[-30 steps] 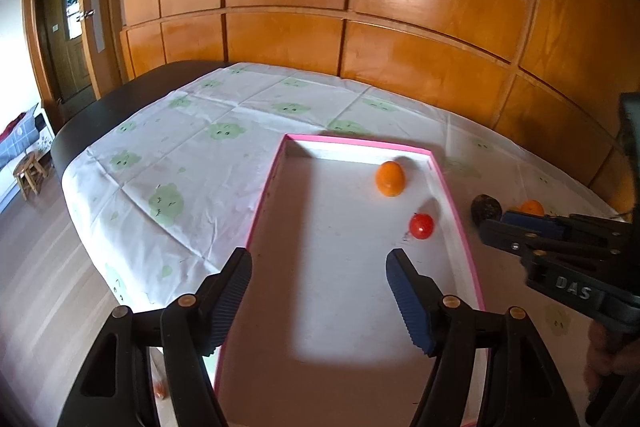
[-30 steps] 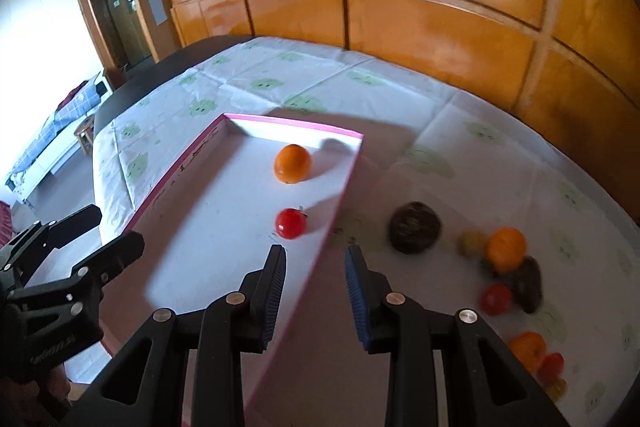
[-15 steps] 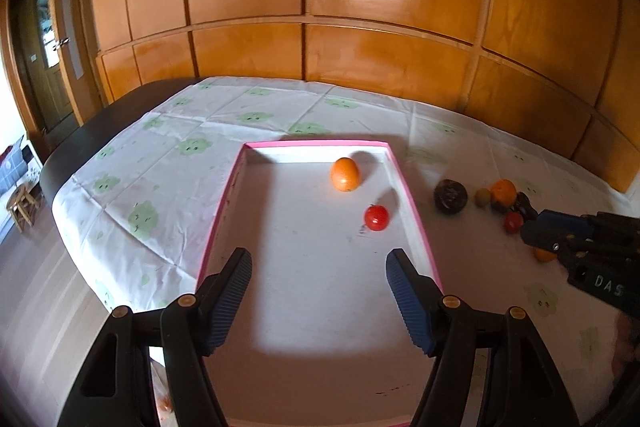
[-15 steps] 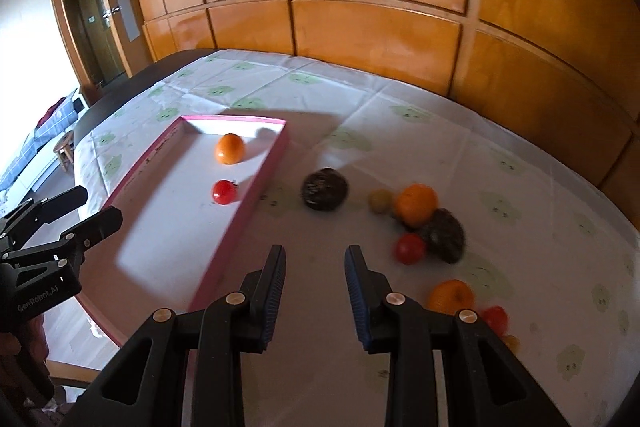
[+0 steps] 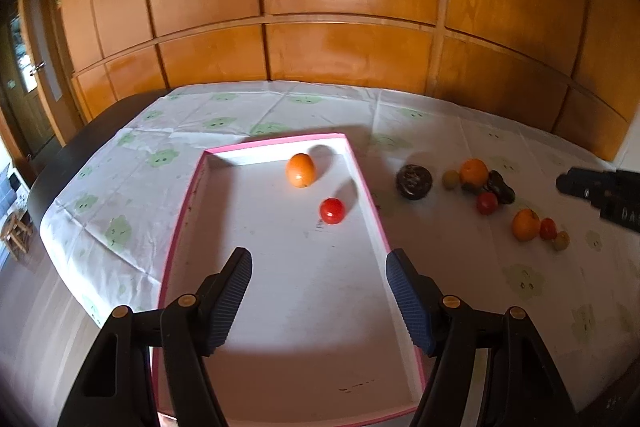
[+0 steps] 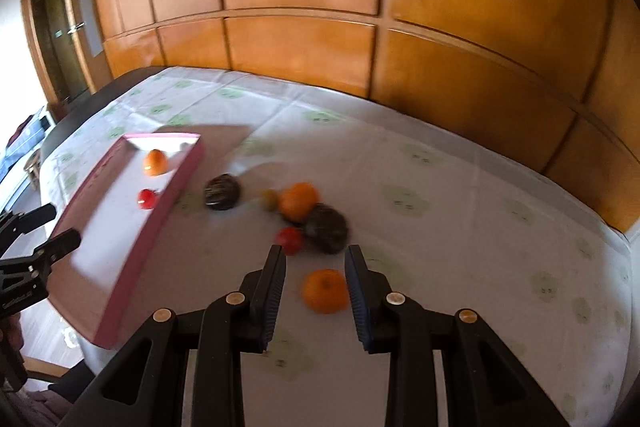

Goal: Organize fruits
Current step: 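Grasp the dark brown round fruit with the left gripper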

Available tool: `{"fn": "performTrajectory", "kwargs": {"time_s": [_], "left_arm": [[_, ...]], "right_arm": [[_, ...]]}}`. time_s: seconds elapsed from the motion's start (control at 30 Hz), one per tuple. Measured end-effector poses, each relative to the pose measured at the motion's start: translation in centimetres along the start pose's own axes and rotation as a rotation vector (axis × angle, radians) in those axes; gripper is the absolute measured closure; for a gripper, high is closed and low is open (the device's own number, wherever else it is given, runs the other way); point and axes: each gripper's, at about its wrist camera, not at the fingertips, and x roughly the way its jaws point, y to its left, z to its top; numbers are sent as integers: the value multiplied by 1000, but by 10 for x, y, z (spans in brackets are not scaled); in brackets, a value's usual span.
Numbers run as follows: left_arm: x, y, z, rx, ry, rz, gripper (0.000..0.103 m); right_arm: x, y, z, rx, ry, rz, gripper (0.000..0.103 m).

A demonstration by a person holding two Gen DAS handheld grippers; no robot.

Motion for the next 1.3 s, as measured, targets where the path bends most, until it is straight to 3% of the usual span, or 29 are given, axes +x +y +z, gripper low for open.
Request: {"fn": "performTrajectory", "kwargs": {"time_s": [0.33, 0.5, 0.63, 0.9, 1.3], "left_arm": [[10, -22, 11, 86, 34, -58, 33], [22, -34, 32, 131, 56, -119, 38], [39, -48, 52, 159, 86, -155, 39], [98, -89, 80, 325, 181, -188, 38], [162, -109, 89, 414, 291, -136, 36]], "right_arm": [[11, -60, -15, 75, 26, -79, 72], [23, -84, -21, 200, 70, -46, 72], [20, -87, -20, 215, 57, -35, 72], [16, -93, -16, 267, 47, 11, 71], [15, -104, -14, 325, 51, 22, 71]]}}
